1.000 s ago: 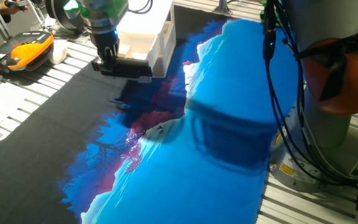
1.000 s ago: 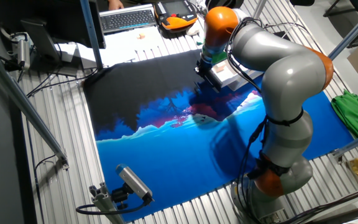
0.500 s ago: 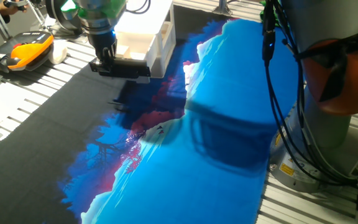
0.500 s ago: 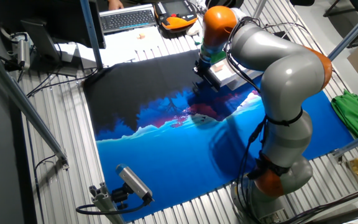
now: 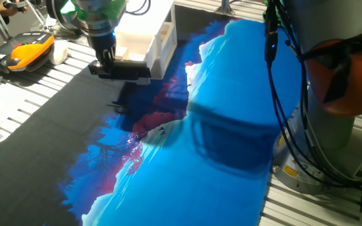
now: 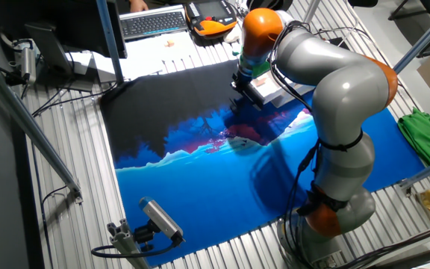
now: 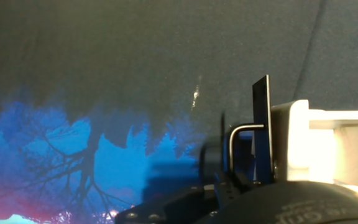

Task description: Grasp the handle and open the drawer

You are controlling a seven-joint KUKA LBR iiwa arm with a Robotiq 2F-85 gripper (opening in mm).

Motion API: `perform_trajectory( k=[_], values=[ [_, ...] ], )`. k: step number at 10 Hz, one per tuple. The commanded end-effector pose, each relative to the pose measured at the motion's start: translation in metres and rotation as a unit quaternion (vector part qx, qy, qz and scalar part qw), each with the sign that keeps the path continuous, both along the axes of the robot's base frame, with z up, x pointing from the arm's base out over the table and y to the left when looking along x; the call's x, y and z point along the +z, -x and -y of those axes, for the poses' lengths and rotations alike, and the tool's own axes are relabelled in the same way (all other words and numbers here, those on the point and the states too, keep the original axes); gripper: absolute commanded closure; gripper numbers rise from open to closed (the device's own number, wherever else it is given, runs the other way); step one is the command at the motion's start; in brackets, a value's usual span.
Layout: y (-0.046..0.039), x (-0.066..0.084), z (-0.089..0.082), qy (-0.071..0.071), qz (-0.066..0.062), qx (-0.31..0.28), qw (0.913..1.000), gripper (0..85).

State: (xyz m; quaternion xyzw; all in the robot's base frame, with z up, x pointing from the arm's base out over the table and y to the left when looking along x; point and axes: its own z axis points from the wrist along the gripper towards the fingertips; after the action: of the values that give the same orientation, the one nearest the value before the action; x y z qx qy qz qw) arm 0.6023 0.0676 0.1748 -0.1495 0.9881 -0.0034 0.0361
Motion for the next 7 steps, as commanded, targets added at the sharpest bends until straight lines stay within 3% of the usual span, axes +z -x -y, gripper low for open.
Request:
perform_trajectory(
  k=[1,4,7],
  values=[
    [0.0018,-0.0007,-0.0016,0.002,0.001,-0.009,1.0,85.0],
    [0.004,-0.0019,0.0017,0.004,0.003,-0.057,0.9984,85.0],
    [0.0046,-0.0022,0.0018,0.007,0.003,-0.062,0.998,85.0]
  ],
)
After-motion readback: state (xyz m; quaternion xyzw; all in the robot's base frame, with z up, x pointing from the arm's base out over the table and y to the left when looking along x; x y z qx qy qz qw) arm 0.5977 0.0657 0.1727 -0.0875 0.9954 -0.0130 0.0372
